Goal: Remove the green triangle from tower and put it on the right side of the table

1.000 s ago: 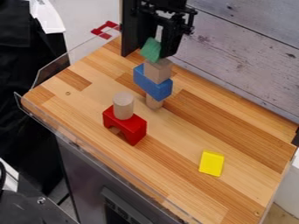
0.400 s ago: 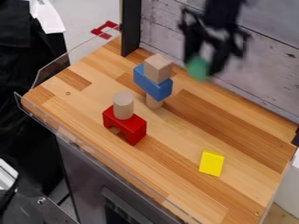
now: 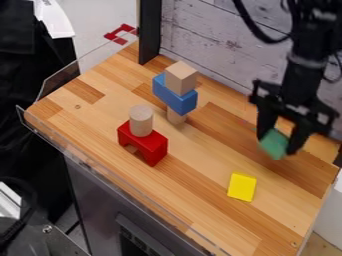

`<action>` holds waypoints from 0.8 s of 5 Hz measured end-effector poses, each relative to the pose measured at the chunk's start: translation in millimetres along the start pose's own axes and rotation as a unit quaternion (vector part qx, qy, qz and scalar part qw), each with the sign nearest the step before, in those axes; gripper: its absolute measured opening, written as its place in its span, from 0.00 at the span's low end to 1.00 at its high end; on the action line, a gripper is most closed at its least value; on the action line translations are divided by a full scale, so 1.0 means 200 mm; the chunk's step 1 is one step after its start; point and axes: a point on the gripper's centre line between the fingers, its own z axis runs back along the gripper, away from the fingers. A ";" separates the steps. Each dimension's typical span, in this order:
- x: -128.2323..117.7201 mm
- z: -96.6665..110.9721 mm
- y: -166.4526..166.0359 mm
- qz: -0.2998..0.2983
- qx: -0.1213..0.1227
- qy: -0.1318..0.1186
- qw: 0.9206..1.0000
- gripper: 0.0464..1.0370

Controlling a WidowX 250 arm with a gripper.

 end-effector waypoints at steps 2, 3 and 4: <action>0.04 -0.07 0.02 0.024 -0.013 -0.014 1.000 0.53; 0.04 -0.07 0.02 0.026 -0.013 -0.017 0.999 0.58; 0.03 -0.10 0.05 0.018 -0.011 0.000 1.000 0.88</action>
